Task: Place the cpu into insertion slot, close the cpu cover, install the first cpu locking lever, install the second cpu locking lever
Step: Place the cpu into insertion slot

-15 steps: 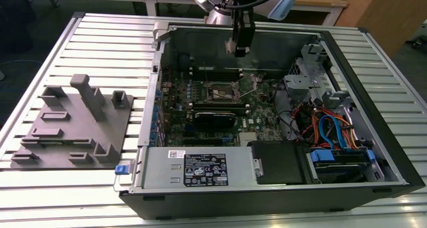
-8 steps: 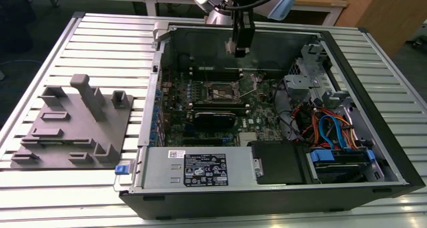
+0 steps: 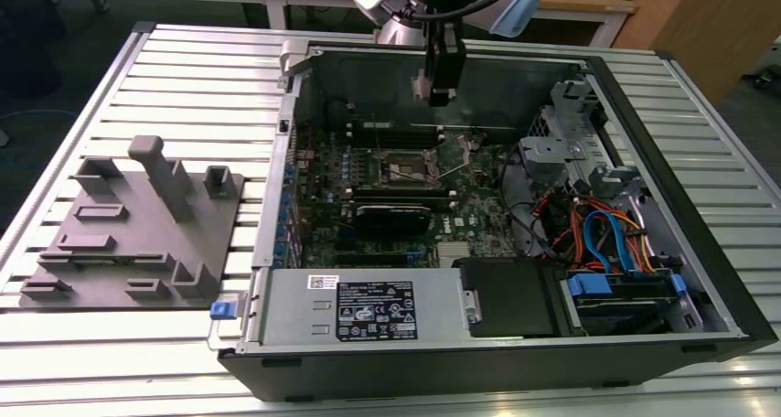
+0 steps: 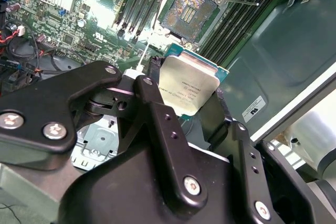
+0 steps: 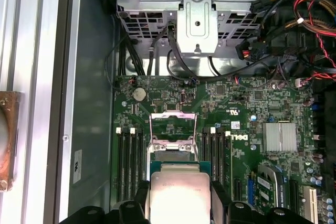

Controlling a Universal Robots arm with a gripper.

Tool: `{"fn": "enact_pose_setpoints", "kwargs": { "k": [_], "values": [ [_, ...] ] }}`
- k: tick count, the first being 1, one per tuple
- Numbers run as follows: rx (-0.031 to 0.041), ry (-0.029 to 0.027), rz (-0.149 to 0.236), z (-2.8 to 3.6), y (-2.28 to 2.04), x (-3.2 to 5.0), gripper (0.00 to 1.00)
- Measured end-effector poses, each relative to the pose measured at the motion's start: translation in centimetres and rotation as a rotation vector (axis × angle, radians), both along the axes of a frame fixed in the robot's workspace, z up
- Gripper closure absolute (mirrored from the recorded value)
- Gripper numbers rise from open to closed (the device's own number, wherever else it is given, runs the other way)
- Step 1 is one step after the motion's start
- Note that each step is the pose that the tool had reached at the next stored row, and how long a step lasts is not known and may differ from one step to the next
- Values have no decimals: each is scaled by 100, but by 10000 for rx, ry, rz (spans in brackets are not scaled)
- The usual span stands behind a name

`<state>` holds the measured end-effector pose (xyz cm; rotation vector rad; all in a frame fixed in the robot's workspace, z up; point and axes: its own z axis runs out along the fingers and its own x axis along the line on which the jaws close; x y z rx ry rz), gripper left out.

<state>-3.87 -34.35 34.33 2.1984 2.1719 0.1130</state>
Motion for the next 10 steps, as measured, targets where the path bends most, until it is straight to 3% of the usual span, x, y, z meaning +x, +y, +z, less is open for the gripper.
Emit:
{"fn": "enact_pose_setpoints", "kwargs": {
  "k": [10],
  "values": [
    [-1,0,0,-25,0,0,46]
  ]
}}
